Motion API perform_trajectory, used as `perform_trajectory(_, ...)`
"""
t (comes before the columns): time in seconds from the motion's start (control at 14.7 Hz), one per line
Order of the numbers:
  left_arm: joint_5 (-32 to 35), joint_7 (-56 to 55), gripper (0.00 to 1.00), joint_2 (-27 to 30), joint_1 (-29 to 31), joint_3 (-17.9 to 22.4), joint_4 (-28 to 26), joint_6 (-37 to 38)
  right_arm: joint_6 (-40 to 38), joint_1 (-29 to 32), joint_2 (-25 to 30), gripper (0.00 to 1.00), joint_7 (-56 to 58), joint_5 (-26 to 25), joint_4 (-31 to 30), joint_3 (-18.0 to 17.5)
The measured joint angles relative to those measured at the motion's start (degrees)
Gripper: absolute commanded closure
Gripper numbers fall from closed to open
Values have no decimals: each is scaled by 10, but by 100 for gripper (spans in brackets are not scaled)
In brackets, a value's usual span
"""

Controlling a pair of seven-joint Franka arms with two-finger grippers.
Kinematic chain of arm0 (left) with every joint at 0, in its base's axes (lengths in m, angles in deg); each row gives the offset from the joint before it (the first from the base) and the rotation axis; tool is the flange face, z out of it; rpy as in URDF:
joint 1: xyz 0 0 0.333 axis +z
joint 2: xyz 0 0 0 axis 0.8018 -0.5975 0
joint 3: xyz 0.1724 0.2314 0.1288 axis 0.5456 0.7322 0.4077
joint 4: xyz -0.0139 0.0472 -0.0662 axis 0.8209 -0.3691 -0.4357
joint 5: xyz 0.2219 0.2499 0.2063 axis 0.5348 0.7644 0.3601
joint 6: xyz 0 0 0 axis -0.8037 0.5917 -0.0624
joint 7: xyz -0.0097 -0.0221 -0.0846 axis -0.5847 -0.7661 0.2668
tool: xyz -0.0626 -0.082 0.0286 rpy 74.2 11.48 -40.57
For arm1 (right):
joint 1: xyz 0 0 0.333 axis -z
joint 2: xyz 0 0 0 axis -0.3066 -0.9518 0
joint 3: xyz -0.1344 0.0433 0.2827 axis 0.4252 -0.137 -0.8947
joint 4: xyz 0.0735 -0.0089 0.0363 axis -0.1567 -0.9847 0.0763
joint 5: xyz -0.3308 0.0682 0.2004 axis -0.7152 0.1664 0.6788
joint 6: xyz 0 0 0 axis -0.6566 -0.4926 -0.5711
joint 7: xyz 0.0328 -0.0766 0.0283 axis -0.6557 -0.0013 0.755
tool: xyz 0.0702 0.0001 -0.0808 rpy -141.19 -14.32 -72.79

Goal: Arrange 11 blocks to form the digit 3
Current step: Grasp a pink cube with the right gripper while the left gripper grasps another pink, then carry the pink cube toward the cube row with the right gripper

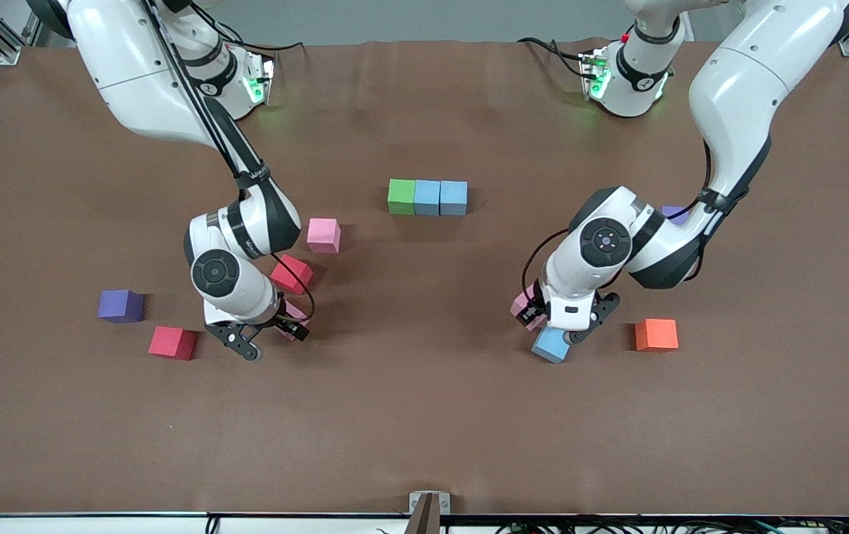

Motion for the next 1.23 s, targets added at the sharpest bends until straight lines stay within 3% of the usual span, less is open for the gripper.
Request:
perform_trajectory(0.14,0,24,72,6,0,0,19,22,0,0,-2,44,0,0,0,0)
perform_trajectory(0.27,0,43,72,14,1,0,26,31,0,0,-2,52,0,0,1,0)
perform_trajectory(0.82,0,81,73,19,6,1,48,81,-30,-5,-2,55,22,0,75,-3)
perform_trajectory(1.23,0,91,73,19,8,1,66,93,-45,-108,-4,53,67,0,93,-9)
